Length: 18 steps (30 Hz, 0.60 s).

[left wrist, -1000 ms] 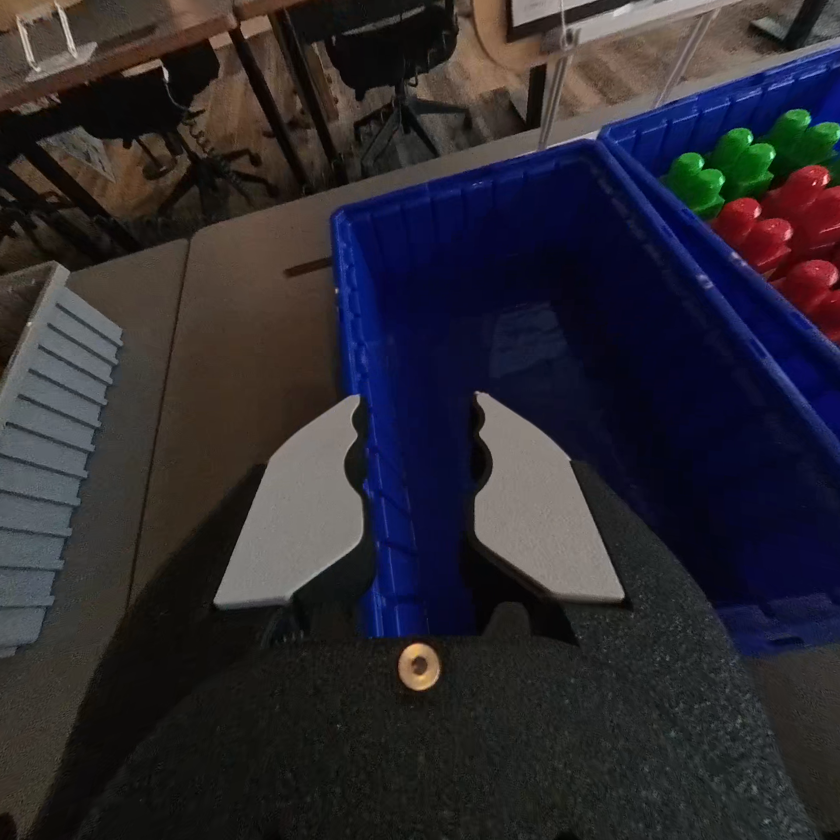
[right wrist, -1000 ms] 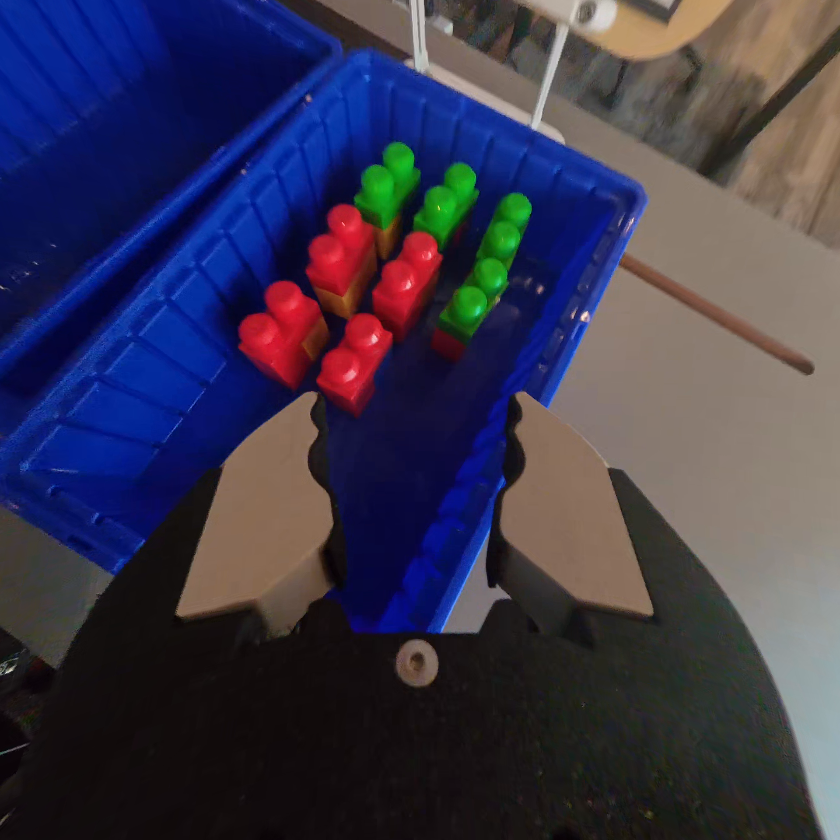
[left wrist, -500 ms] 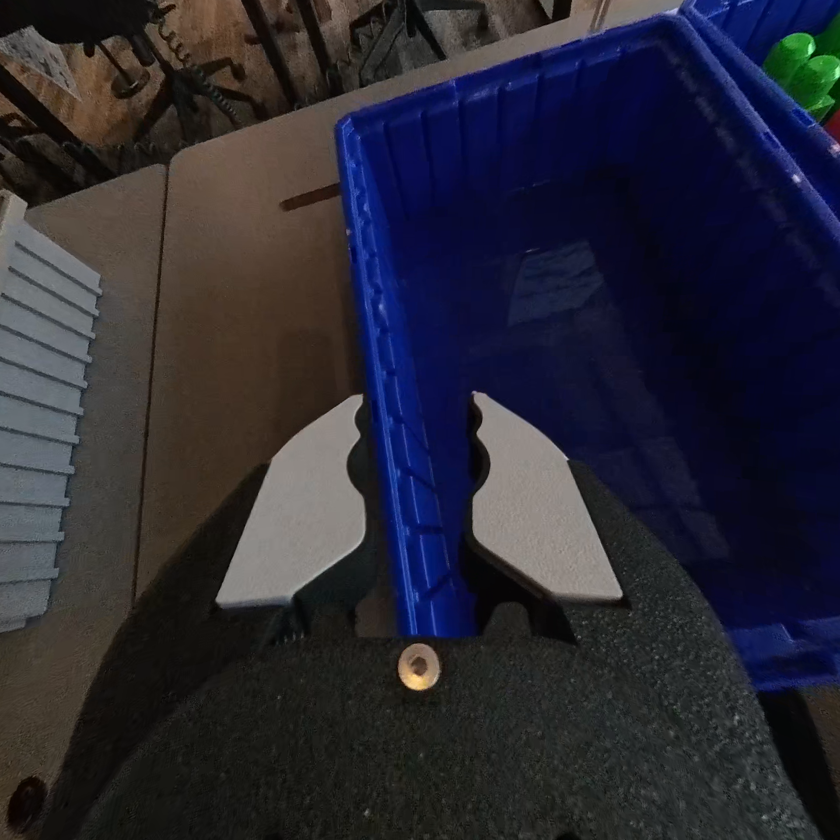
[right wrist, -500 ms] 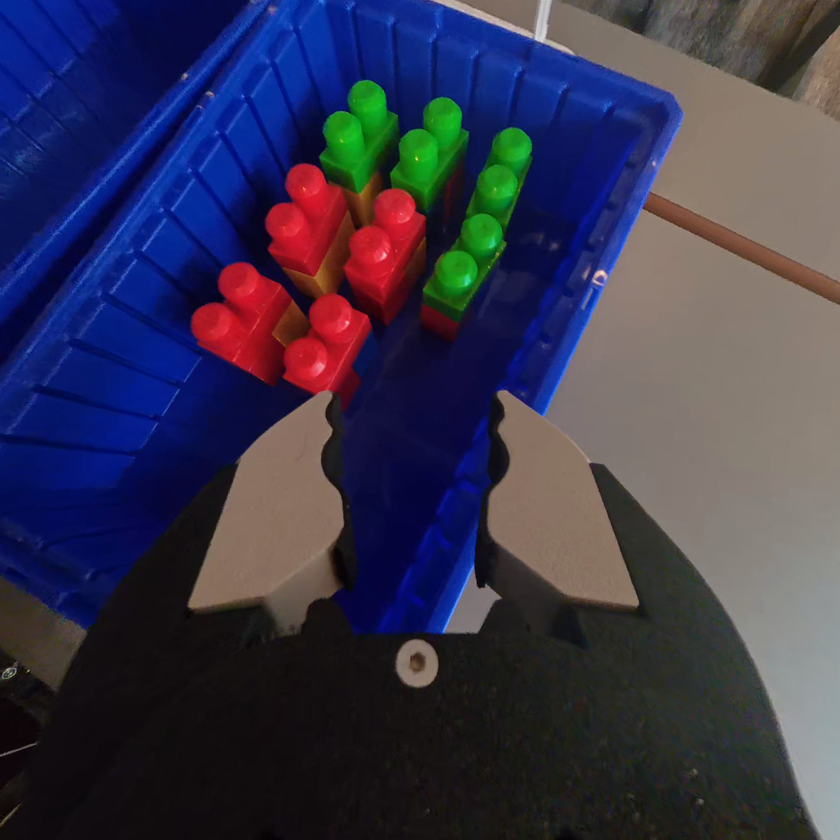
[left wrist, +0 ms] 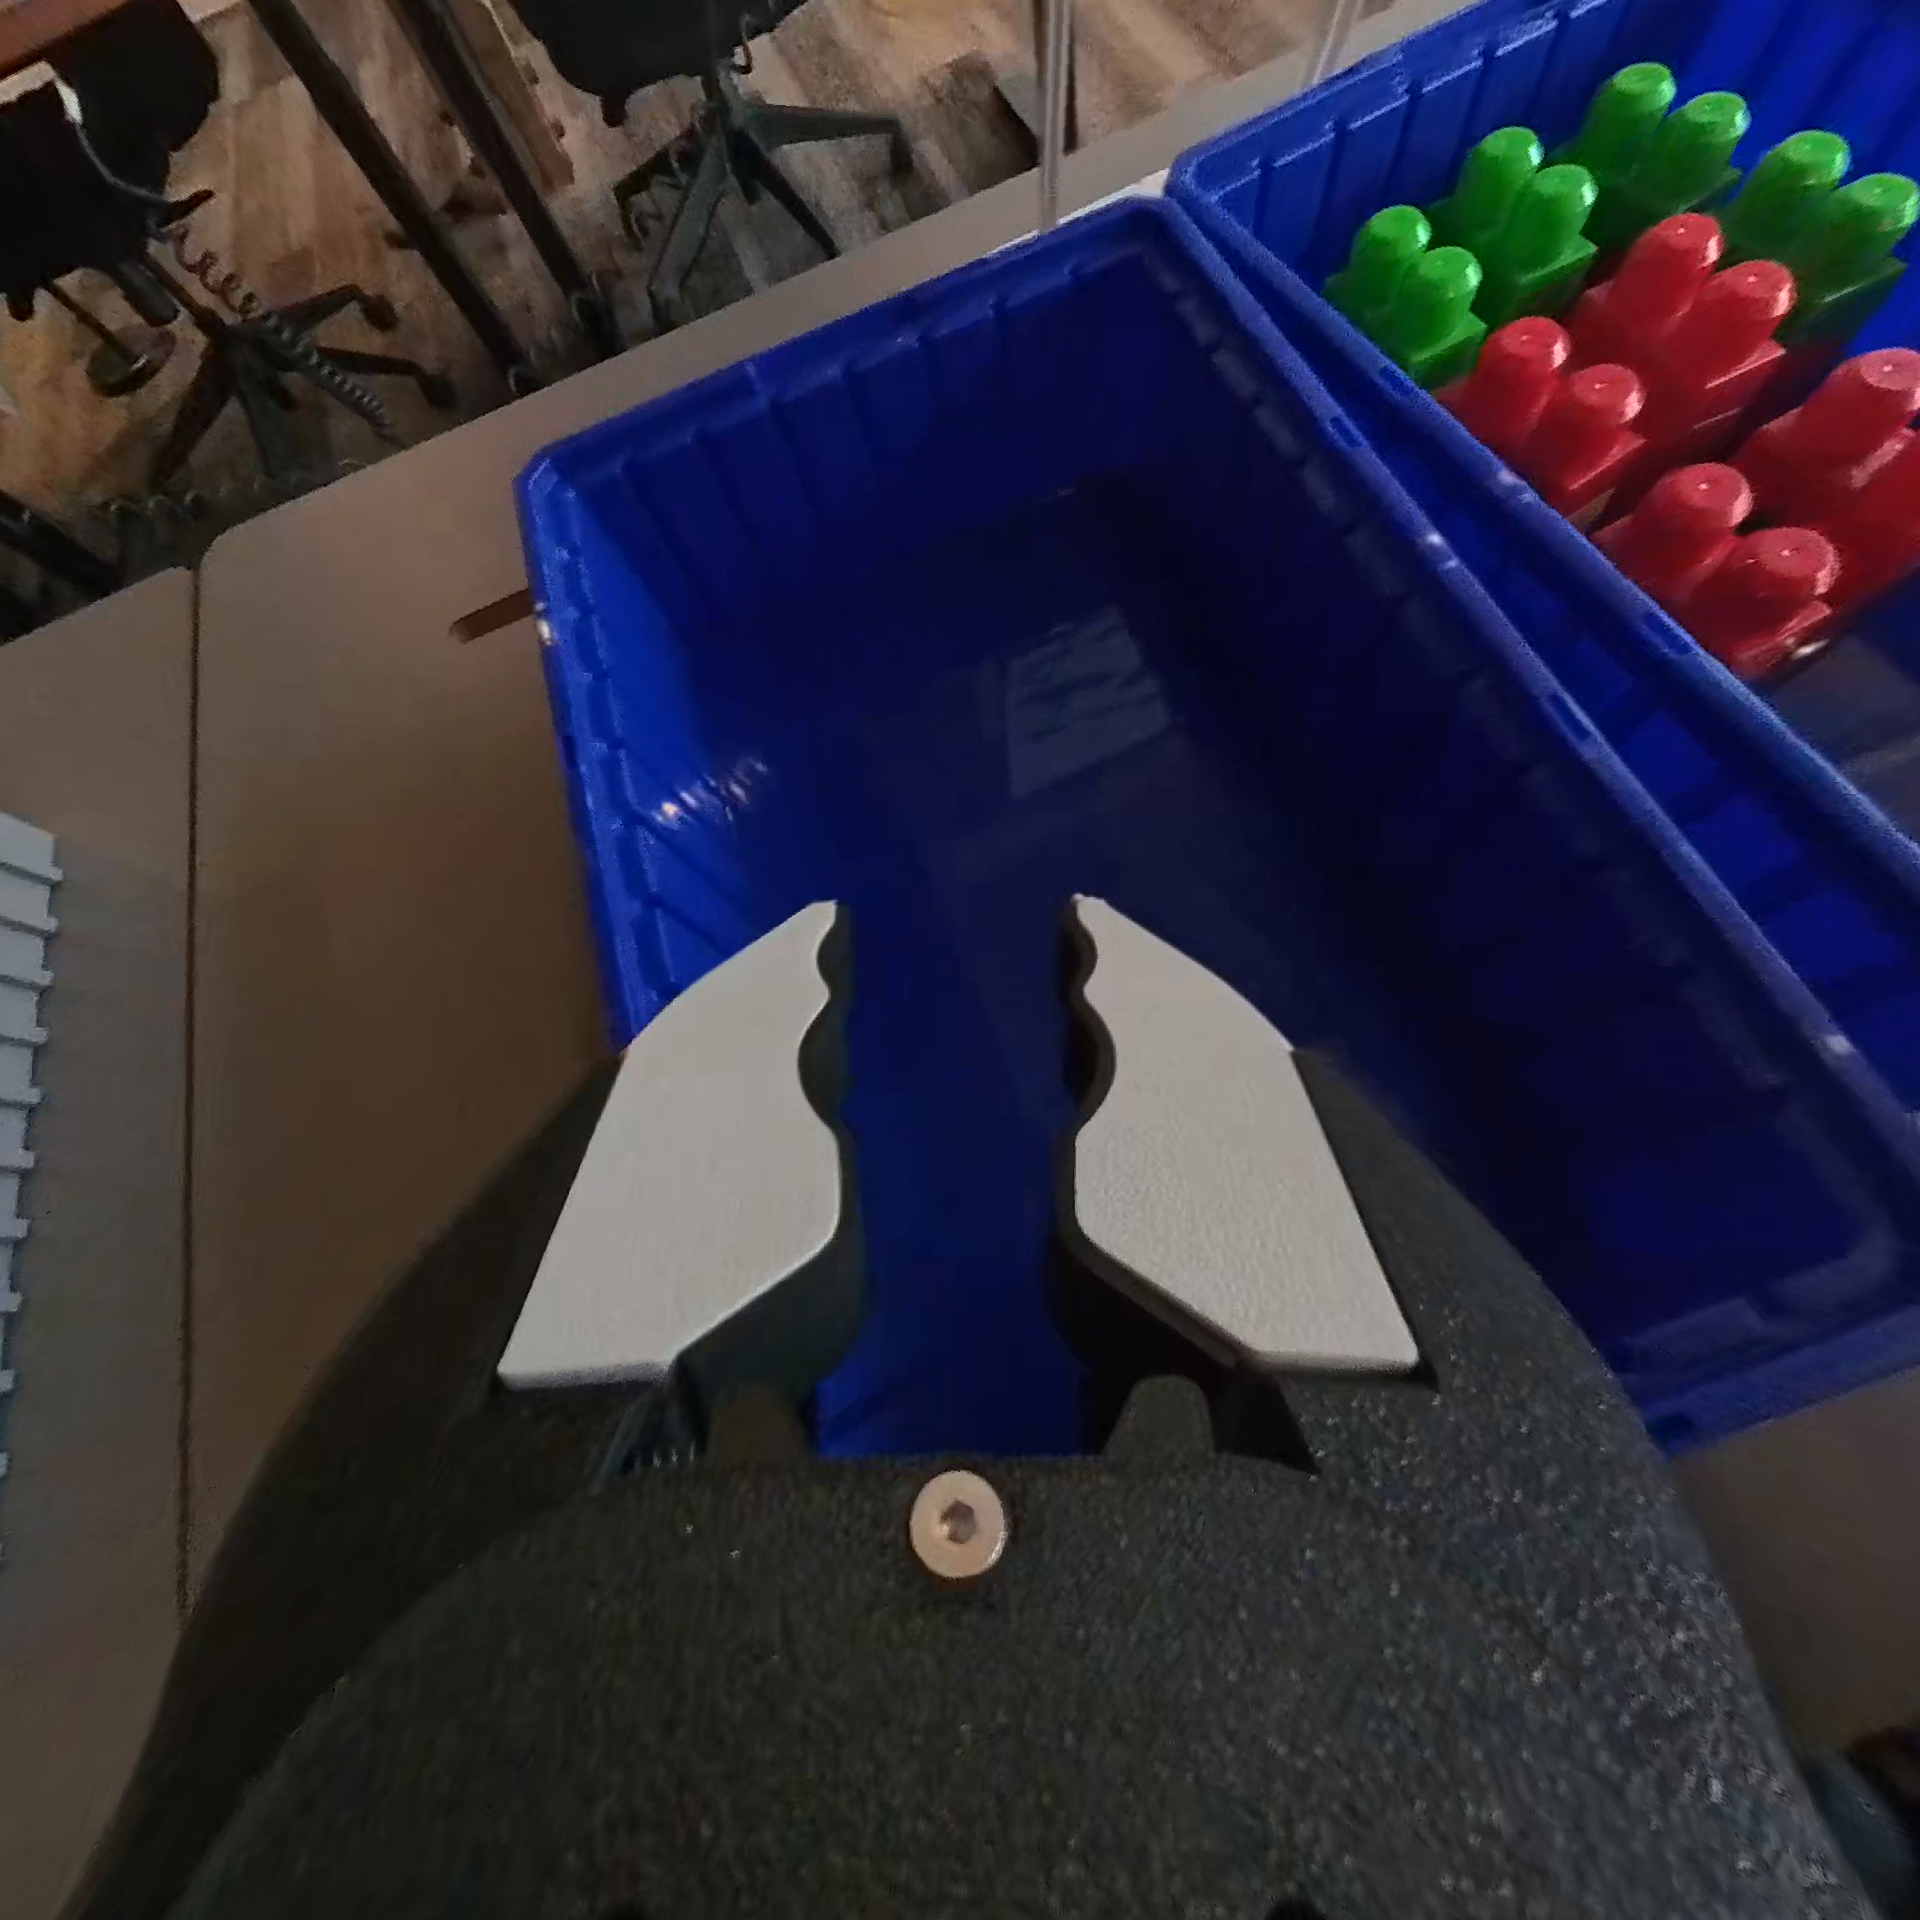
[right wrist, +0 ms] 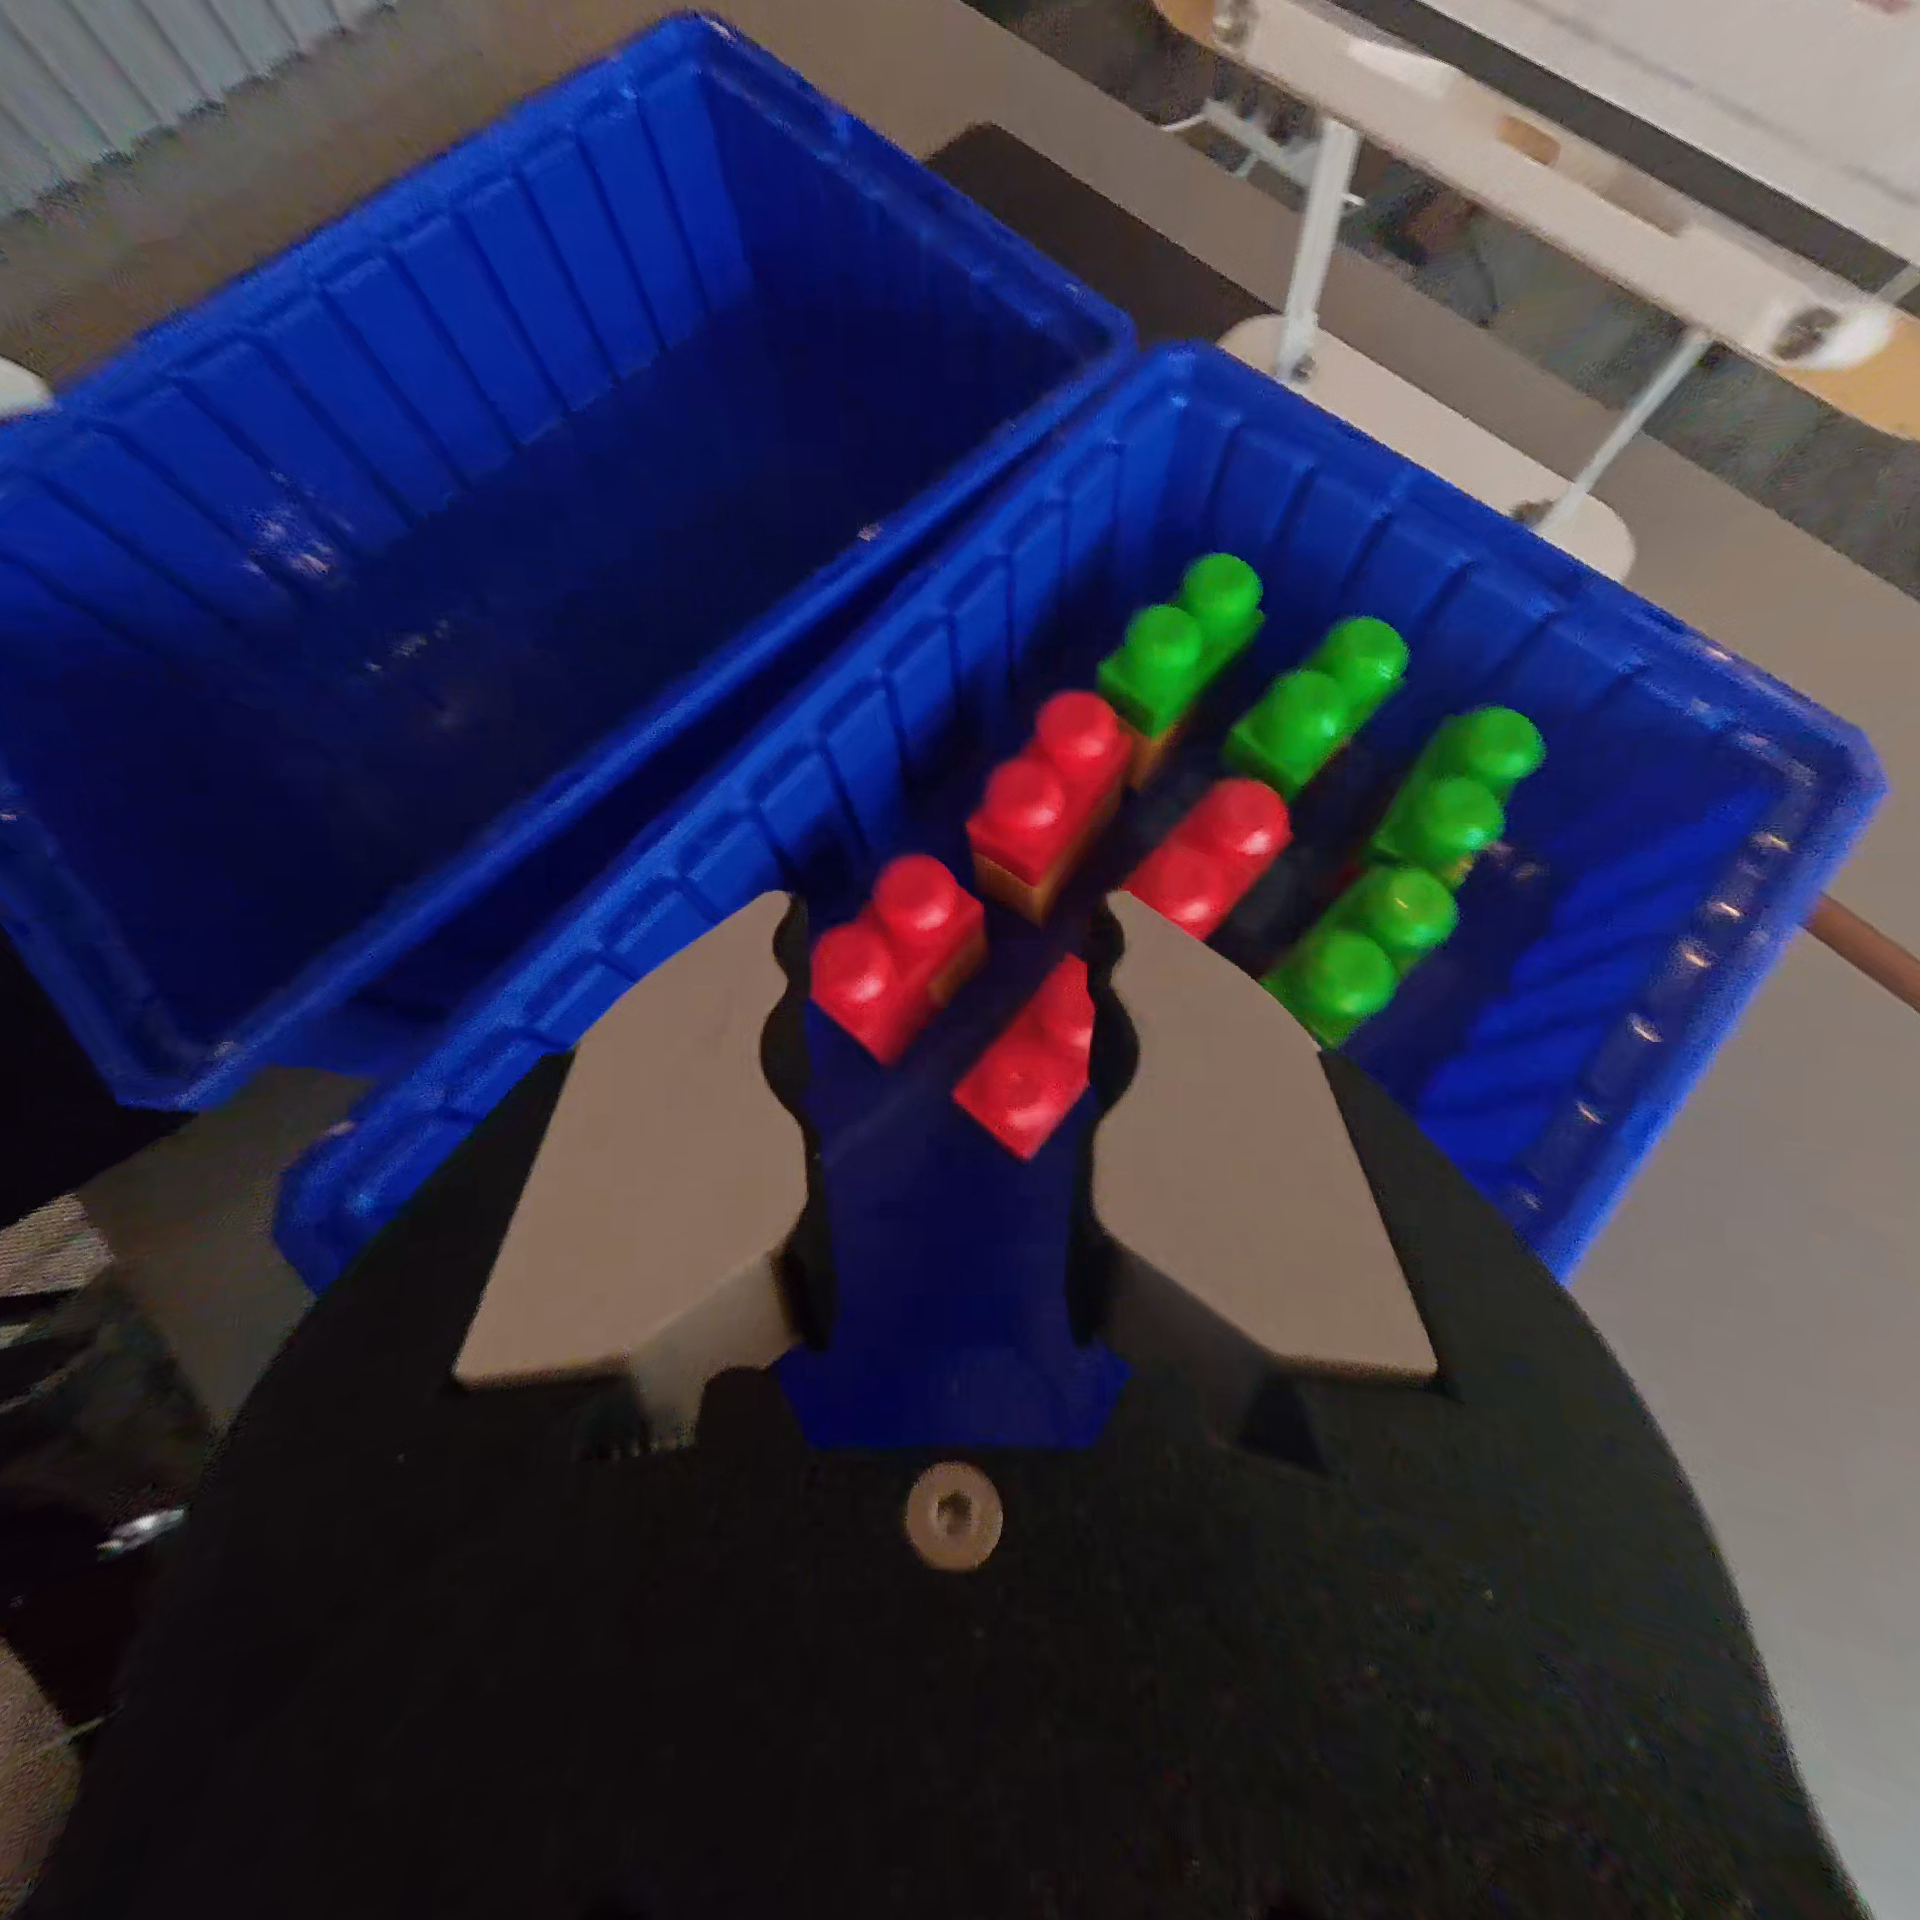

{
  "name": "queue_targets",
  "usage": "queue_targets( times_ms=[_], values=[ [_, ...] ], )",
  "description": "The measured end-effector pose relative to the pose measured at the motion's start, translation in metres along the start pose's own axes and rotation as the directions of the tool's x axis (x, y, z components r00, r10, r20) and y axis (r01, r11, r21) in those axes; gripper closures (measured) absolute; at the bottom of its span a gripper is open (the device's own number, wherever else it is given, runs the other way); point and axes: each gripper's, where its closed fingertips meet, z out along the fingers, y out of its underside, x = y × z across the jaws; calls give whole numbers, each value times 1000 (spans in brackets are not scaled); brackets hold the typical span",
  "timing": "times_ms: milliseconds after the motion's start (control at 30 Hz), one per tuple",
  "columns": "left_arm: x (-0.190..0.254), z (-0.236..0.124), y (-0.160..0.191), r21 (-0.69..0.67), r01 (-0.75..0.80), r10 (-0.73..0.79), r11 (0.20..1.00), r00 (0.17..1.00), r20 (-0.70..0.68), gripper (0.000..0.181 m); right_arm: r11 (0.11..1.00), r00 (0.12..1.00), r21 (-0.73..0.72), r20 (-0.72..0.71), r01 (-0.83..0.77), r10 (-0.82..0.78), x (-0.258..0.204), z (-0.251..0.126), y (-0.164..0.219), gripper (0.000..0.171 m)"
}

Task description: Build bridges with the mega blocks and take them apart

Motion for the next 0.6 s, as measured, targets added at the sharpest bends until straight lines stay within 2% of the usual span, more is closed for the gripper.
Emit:
queue_targets(
  times_ms=[233, 400, 500, 600],
  values=[
    [31, 7, -3, -8, -38, 37, 999, 998, -57, 143, 999, 993, -45, 121, 21, -16, -43, 36, -18, 130],
    [47, 8, -3, -4, -56, 56, 998, 993, -100, 144, 996, 973, -87, 227, -27, 46, -75, 69, -27, 138],
    [50, 6, -2, 6, -66, 67, 998, 992, -109, 144, 988, 955, -128, 273, -85, 118, -89, 91, -30, 130],
    [54, 2, 0, 11, -83, 84, 996, 989, -122, 144, 976, 956, -168, 236, -138, 176, -88, 112, -29, 124]
  ],
)
